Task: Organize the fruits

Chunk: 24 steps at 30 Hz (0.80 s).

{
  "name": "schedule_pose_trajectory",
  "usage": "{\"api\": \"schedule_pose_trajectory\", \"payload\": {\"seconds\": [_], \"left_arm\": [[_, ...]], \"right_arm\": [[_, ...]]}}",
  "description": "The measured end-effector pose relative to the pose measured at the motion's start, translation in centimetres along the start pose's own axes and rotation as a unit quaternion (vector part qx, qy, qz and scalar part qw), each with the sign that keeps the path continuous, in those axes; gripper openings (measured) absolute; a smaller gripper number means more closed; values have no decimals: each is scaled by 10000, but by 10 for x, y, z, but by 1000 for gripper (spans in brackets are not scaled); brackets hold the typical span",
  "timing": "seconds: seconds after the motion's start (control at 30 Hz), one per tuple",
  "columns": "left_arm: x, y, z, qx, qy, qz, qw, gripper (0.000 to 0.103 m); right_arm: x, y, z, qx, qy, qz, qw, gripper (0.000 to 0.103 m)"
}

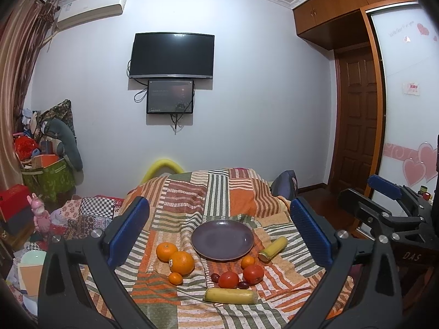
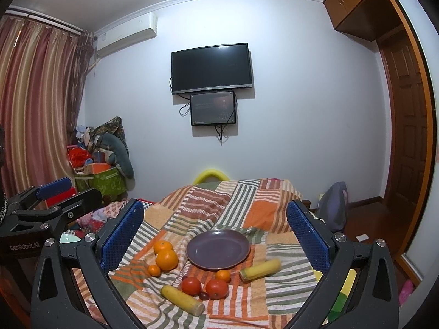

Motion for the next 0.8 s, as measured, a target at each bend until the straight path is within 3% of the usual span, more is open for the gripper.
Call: {"api": "schedule_pose_trajectory", "payload": {"seconds": [0.8], "left_arm": [[3, 0, 0, -40, 12, 53, 10000, 103]], "right_arm": [[1, 2, 0, 27, -14, 24, 10000, 103]]}}
Point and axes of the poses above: each gripper's, at about its wrist camera, not at the fingertips, and x roughly the way its jaws point, z to its left, y to its underside, the point moved 6 cm from there along x, roughly the way its jaws point, and after that the axes turned 8 degrees about -x, right-handed, at the moved point
